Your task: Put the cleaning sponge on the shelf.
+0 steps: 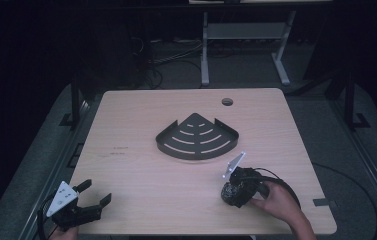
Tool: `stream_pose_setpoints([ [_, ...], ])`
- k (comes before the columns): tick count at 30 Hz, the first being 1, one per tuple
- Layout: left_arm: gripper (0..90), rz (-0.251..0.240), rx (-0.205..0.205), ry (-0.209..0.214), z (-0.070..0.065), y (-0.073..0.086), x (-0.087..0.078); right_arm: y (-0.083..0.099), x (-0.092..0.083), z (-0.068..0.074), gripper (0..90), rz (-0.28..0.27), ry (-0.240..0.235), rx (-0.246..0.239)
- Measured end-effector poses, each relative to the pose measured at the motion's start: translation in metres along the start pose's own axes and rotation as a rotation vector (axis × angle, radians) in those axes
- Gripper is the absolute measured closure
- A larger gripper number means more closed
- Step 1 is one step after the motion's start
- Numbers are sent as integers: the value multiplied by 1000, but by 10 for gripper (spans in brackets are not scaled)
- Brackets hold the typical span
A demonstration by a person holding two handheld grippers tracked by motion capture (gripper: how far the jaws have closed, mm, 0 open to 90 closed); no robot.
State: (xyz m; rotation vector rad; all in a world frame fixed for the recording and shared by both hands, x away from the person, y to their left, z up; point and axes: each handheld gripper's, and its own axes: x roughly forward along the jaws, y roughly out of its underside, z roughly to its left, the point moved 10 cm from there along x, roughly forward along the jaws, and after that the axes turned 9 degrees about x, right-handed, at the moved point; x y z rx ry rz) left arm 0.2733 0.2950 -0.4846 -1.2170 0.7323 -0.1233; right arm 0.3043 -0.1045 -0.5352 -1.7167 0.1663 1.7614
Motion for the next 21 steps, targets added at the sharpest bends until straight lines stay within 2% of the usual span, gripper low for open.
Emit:
stream_pose_setpoints([
  [21, 133, -9, -2, -1, 0, -2, -1, -4, -6, 3, 335, -3, -15, -17],
])
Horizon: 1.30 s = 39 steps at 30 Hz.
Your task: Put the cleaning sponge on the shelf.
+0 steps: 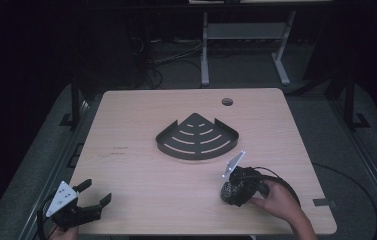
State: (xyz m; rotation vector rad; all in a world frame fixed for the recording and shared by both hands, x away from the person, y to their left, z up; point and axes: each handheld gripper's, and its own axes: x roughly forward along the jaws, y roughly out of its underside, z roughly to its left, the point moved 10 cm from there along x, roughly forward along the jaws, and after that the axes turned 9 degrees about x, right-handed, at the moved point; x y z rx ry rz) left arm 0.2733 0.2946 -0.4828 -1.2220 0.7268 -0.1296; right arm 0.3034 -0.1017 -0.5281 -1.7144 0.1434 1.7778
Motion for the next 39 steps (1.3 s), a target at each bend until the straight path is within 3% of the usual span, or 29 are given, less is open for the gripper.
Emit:
stream_pose_setpoints([
  [29, 133, -1, 7, 1, -1, -1, -1, -27, -17, -3, 335, -5, -44, -22],
  [39, 133, 2, 12, 5, -3, -1, 1, -30, -14, -4, 335, 12, -53, -33],
])
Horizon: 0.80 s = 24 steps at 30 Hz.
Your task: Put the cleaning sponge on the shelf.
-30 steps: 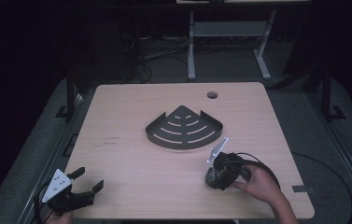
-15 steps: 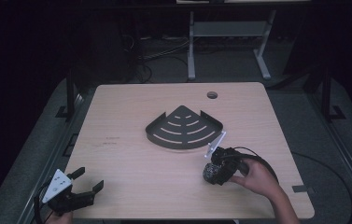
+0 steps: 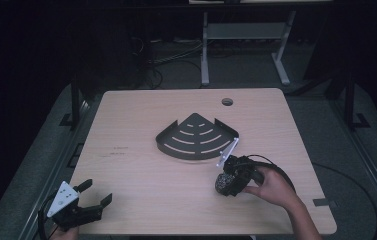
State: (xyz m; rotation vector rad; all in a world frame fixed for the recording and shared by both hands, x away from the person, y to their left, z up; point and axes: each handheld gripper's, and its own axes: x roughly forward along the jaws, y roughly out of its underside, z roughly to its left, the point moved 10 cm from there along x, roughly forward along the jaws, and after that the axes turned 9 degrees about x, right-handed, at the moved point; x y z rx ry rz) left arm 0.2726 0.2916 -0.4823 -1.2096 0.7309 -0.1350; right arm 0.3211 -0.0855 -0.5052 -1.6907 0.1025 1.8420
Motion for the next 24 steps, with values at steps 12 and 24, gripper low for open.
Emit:
stream_pose_setpoints([
  [12, 133, -3, -7, -5, 2, 0, -2, -14, -1, -1, 335, 4, -5, -20],
  [24, 133, -4, -4, -7, 3, 0, -2, -26, -4, 0, 336, 5, -19, -42],
])
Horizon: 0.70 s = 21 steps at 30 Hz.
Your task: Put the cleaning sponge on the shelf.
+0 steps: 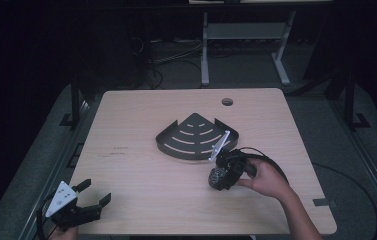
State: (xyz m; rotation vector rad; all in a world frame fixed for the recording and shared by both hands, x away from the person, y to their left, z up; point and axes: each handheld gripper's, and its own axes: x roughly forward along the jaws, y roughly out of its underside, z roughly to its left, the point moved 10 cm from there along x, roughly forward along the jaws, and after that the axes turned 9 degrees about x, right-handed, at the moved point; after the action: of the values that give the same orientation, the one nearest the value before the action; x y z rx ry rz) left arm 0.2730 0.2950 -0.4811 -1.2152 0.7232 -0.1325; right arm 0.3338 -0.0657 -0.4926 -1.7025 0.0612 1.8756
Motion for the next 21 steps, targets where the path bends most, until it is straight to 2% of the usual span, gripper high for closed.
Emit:
stream_pose_setpoints([
  [8, 133, -5, -1, 1, 0, -1, 0, -11, -3, 1, 336, -12, -6, -19],
  [21, 133, -11, -2, -4, 0, -3, -1, -26, -8, -7, 336, -39, -25, -9],
])
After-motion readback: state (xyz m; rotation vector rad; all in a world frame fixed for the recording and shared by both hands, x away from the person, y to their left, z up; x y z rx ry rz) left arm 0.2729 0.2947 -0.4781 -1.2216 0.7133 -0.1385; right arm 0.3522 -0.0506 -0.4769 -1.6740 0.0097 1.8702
